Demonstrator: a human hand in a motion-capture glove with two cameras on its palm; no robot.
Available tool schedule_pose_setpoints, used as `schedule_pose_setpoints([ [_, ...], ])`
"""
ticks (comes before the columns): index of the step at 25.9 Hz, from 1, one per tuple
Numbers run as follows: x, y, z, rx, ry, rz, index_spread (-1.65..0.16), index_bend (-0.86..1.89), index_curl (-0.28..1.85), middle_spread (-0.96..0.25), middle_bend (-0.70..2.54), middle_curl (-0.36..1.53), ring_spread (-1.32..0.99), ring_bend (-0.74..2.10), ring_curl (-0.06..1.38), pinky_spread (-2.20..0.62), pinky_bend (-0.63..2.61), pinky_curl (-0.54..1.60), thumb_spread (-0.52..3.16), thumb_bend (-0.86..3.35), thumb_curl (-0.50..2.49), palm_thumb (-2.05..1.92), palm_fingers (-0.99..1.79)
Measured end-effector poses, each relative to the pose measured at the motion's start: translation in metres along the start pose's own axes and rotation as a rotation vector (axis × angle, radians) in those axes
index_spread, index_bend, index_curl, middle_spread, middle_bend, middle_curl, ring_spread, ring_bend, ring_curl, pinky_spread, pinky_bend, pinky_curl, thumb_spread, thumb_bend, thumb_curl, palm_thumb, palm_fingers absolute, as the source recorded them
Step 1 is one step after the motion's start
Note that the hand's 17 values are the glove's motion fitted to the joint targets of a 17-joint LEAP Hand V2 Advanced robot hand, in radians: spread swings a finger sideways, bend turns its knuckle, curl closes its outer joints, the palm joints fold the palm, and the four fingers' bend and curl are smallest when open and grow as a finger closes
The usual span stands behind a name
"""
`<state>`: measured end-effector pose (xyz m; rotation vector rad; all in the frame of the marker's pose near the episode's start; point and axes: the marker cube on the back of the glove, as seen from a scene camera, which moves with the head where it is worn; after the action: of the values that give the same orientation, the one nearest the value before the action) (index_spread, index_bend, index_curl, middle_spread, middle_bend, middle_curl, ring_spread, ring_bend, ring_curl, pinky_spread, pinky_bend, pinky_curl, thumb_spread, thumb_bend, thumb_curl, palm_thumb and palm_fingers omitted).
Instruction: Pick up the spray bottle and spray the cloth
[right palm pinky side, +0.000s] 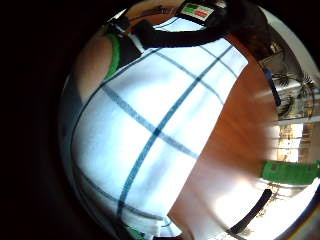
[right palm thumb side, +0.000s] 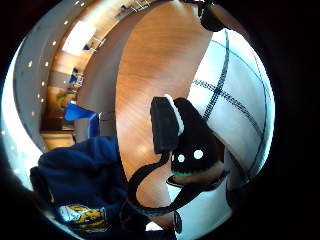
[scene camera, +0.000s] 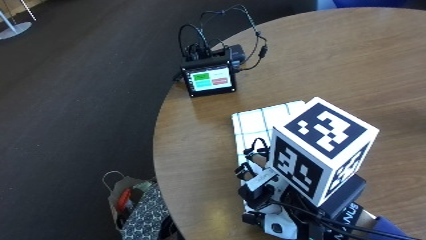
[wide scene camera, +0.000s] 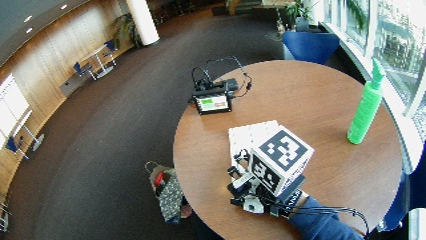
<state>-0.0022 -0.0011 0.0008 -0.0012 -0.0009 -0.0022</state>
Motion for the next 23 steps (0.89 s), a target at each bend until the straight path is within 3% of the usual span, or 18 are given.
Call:
schedule_pose_setpoints([
  [9, -0.0037, 0.0027, 0.0055, -0.001, -0.019, 0.004, -0.31, 0.29, 0.22, -0.01, 0.17, 0.11, -0.02, 0.31, 0.17, 0.21, 0.43, 0.21, 0.9, 0.25, 0.13, 0.42, 0.57],
  [23, -0.0074, 0.0055, 0.0006, 0.012, -0.052, -0.017, -0.36, 0.23, 0.29, -0.01, 0.16, 0.18, -0.02, 0.29, 0.22, 0.24, 0.4, 0.26, 1.17, 0.2, 0.19, 0.45, 0.57],
])
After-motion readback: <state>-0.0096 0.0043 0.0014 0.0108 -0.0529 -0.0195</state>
